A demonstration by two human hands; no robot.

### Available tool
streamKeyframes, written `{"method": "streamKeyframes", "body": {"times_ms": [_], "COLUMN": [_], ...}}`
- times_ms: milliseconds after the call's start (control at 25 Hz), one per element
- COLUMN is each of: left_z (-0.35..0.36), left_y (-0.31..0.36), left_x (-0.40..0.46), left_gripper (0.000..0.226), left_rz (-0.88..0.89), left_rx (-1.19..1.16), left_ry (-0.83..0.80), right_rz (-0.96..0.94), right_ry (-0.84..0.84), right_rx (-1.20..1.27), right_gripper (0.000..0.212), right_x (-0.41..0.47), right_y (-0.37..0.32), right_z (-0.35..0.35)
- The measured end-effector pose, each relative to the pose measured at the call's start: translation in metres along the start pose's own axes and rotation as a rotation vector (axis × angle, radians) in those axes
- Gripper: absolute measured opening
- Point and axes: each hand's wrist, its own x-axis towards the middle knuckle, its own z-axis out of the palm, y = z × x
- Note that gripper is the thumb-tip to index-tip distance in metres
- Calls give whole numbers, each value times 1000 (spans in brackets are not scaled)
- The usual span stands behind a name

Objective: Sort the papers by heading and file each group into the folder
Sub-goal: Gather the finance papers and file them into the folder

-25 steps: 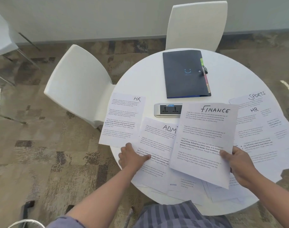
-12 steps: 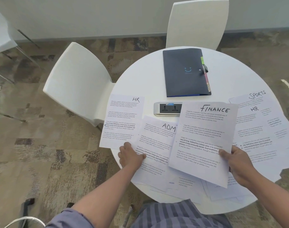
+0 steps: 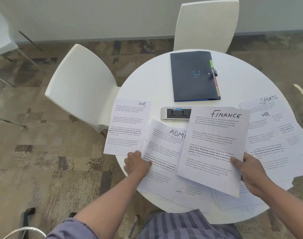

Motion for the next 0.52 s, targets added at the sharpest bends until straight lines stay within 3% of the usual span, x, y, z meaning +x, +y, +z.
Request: {"method": "streamKeyframes", "body": {"times_ms": [160, 360, 520], "left_z": [-24, -95, -114], "left_y": [-2, -18, -33], "left_x": [-9, 46, 88], "left_gripper": [4, 13, 23], "left_rz": [119, 98, 32], "left_rx": [-414, -430, -335], "left_ry": [6, 268, 210], "right_rz": [3, -8, -13], "right_ry": [3, 3, 17], "right_rx": [-2, 6, 7], "right_gripper": [20, 22, 22], "right_x": [4, 2, 1], "right_y": [1, 1, 2], "right_z": [-5, -7, -11]}}
